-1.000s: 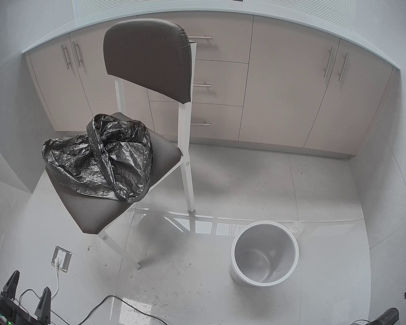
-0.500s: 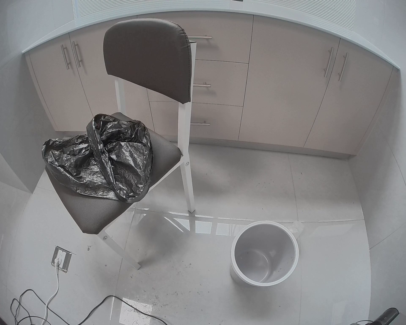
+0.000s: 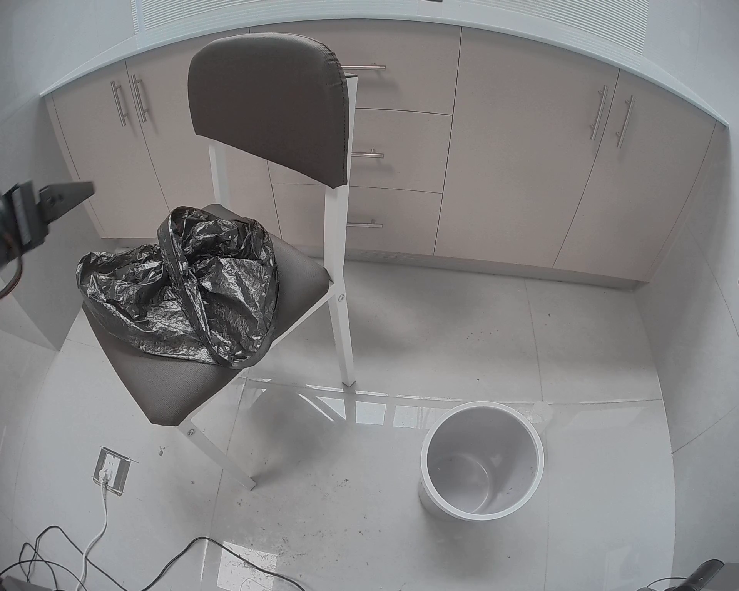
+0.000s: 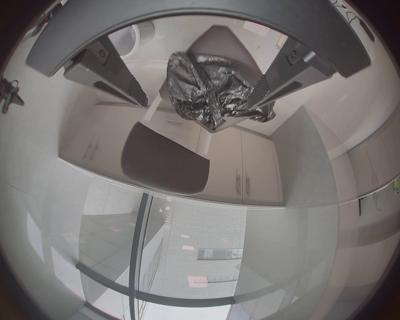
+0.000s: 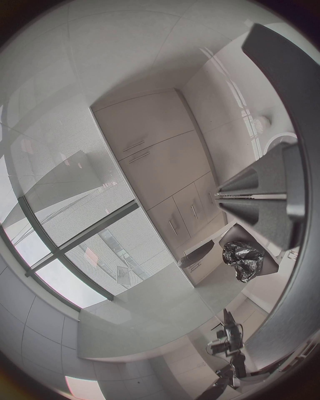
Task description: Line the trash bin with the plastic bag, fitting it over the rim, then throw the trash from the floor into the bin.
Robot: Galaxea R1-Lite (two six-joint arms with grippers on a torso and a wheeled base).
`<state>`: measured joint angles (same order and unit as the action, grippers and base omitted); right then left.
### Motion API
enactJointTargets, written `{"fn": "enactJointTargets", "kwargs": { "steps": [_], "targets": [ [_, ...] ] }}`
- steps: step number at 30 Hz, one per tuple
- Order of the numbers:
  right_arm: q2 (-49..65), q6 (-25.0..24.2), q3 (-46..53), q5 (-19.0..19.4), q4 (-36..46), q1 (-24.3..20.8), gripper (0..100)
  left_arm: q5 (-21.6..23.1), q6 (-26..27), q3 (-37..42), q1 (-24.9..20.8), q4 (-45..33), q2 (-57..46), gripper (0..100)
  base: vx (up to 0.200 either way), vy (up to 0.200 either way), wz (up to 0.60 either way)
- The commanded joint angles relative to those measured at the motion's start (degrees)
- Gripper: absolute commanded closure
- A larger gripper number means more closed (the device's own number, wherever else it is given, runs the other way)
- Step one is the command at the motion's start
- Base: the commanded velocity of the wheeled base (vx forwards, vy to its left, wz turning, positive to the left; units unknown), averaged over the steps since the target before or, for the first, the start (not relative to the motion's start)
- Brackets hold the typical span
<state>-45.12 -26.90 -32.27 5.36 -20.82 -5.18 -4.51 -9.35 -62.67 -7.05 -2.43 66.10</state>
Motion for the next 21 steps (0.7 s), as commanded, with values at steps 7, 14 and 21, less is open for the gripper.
{"fn": "enactJointTargets", "kwargs": {
  "steps": [7, 14, 21],
  "targets": [
    [-13.9, -5.7, 3.8, 1.5, -10.4, -2.0, 100, -4.3, 3.1, -43.6, 1.2, 3.5, 55.0, 0, 0.0, 0.0, 0.0],
    [-13.9, -5.6, 4.1, 1.5, -10.5, -2.1, 100, -6.5, 2.1, -46.8, 2.0, 3.4, 60.1, 0, 0.0, 0.0, 0.0],
    [-14.8, -5.6, 4.6, 1.5, -10.6, -3.2, 100, -6.7, -0.5, -46.2, 2.6, 2.9, 56.9, 0, 0.0, 0.0, 0.0]
  ]
}}
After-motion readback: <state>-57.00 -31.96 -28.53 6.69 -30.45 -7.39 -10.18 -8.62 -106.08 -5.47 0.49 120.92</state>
